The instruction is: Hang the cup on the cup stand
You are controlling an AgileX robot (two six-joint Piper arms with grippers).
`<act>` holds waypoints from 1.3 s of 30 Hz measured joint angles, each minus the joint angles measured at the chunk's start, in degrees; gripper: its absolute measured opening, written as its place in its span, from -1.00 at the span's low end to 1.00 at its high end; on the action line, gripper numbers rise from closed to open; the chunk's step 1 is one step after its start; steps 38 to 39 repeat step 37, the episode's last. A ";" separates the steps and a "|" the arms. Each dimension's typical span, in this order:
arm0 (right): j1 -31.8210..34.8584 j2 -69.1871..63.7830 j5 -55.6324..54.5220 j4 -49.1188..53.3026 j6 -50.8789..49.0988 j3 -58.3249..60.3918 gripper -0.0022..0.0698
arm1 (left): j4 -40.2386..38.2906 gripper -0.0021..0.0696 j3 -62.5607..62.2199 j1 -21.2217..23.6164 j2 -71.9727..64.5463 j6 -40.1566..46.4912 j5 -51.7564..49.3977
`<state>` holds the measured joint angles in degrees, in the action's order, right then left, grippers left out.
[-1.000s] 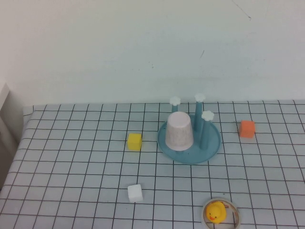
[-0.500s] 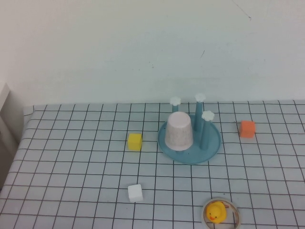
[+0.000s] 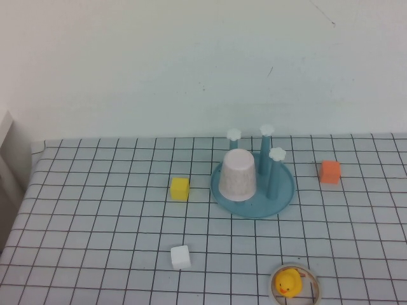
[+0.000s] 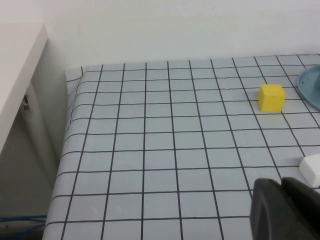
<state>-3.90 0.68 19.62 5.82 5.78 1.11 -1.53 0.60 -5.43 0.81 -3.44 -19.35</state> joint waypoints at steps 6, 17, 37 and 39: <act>0.00 0.00 0.22 -0.71 0.57 -0.03 -0.94 | 0.00 -0.94 0.00 0.00 0.00 0.06 0.00; 3.48 0.00 0.45 -0.93 -2.04 -0.03 -0.94 | 0.00 -0.94 0.00 0.00 0.00 0.06 0.00; 7.90 0.00 0.45 -0.93 -2.22 -0.13 -0.94 | 0.00 -0.94 0.00 0.00 0.00 0.15 0.00; 7.90 0.00 0.45 -0.93 -2.22 -0.13 -0.94 | 0.00 -0.94 0.00 0.00 0.00 0.15 0.00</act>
